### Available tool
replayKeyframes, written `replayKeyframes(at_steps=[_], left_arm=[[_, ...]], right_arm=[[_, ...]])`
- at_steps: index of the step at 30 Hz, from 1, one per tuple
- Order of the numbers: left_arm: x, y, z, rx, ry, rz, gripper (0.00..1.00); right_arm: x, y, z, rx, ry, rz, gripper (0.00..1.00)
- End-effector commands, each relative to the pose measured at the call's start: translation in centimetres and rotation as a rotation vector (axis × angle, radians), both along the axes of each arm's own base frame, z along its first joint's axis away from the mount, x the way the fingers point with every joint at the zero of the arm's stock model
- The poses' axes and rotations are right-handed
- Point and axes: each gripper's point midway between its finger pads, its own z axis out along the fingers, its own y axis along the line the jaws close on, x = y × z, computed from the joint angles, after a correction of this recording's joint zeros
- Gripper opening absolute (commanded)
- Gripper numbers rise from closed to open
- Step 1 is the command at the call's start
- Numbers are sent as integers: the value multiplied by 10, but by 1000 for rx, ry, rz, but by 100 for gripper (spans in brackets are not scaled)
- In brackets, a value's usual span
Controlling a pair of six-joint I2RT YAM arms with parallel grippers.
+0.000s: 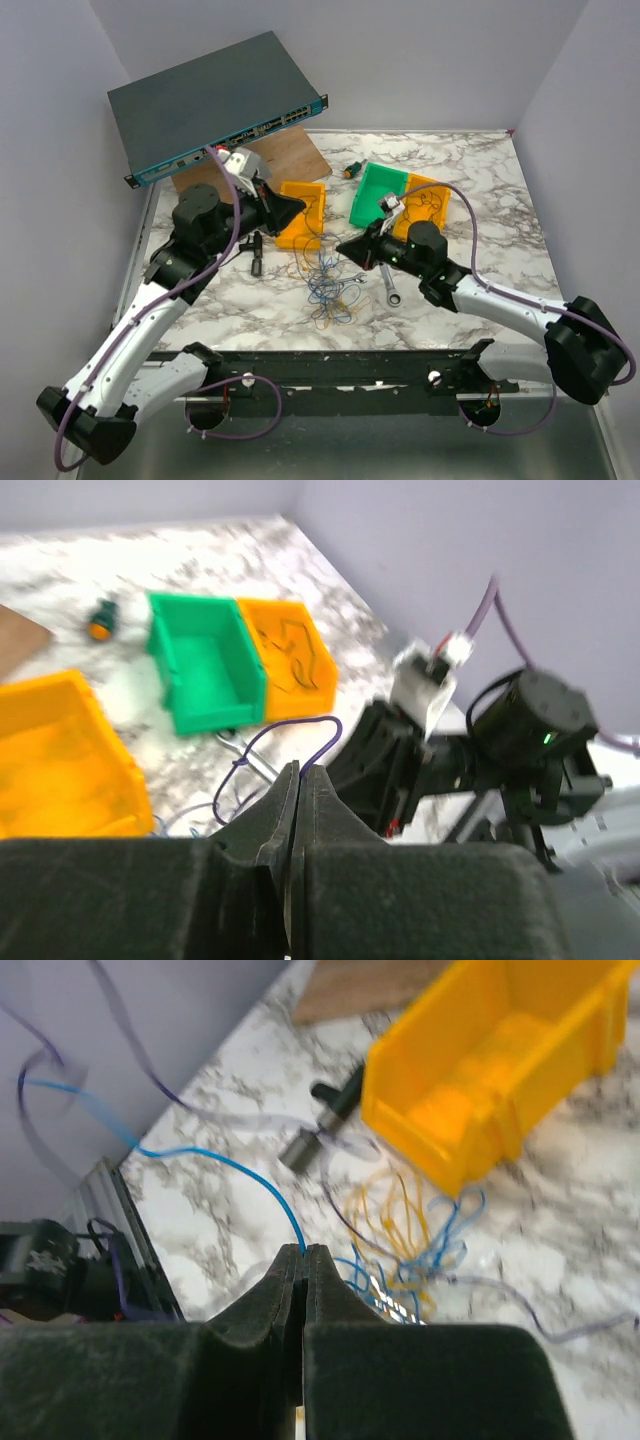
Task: Untangle the cables
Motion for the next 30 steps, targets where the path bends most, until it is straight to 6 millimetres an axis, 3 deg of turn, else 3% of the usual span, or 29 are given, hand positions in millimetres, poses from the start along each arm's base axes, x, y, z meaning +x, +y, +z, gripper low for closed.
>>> replayKeyframes(at_steps=[1,5,7,10,11,12,13,14,16,17,21,23,30], left_arm=[[7,46,48,-55,-139,227,0],[0,60,69,-82,-204,266,0],[-3,61,76,-84,-218,261,0],[-5,60,81,-78,-227,248,0],[-6,60,83,-80,-231,247,0],[-7,60,85,-83,-235,248,0],[-7,60,86,-86,-236,248,0],[-8,59,87,-88,-238,239,0],[-12,57,92,-91,-245,217,0],[-13,56,93,-91,-245,207,0],[-18,55,101,-94,-253,190,0],[-20,55,105,-93,-261,183,0],[-24,58,113,-92,-276,187,0]], right_arm=[[-20,-22,-80,-121,272,-78,1],[-44,-41,-133,-204,472,-115,1],[-51,-50,-147,-227,515,-148,1],[-49,-63,-149,-254,506,-207,1],[-46,-65,-146,-264,488,-217,2],[-43,-65,-140,-270,467,-222,13],[-40,-65,-132,-269,438,-221,29],[-36,-64,-123,-264,405,-217,52],[-28,-60,-100,-244,329,-208,72],[-24,-57,-85,-229,290,-196,77],[-19,-38,-34,-159,131,-98,83],[-18,-25,-17,-139,90,-35,83],[-31,34,-2,-136,-33,168,76]])
